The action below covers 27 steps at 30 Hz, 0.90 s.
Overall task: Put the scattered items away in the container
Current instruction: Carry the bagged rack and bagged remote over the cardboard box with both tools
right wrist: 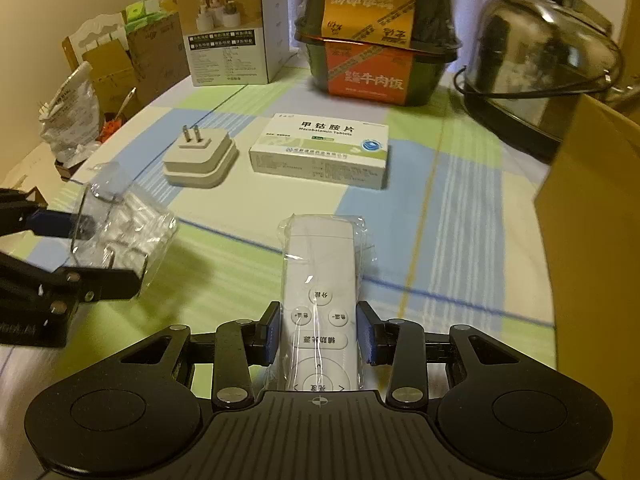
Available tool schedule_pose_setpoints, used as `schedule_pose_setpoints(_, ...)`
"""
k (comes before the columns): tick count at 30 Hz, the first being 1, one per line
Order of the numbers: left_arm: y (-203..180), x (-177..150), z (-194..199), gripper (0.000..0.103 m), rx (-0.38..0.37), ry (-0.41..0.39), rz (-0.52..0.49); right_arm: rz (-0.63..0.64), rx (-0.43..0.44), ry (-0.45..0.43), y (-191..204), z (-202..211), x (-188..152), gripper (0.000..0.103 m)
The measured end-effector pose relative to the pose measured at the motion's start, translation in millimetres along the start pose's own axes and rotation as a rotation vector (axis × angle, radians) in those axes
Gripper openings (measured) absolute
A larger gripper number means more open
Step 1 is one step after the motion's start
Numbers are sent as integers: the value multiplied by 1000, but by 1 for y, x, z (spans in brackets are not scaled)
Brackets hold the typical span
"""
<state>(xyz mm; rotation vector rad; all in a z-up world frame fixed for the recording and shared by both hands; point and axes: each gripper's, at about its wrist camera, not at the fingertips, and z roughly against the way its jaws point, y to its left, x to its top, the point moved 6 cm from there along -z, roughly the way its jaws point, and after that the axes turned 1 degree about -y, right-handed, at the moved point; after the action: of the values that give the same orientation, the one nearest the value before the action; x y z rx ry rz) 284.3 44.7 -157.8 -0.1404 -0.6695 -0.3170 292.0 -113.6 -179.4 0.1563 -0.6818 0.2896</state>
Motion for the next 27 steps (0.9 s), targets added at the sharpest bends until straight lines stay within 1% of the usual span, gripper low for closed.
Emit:
schedule_pose_setpoints(4, -13, 0, 23, 65, -9, -8, 7, -21, 5, -7, 2, 32, -6, 41)
schedule_pose_setpoints(12, -50, -1, 76, 65, -15, -32, 4, -49, 8, -77, 4, 111, 0, 41)
schedule_pose_setpoints(17, -78, -3, 106, 65, -22, -43, -10, -44, 8, -106, 4, 155, -5, 41)
schedule_pose_setpoints(27, -128, -11, 155, 65, -45, -53, -18, -81, -31, -145, -24, 231, -28, 41)
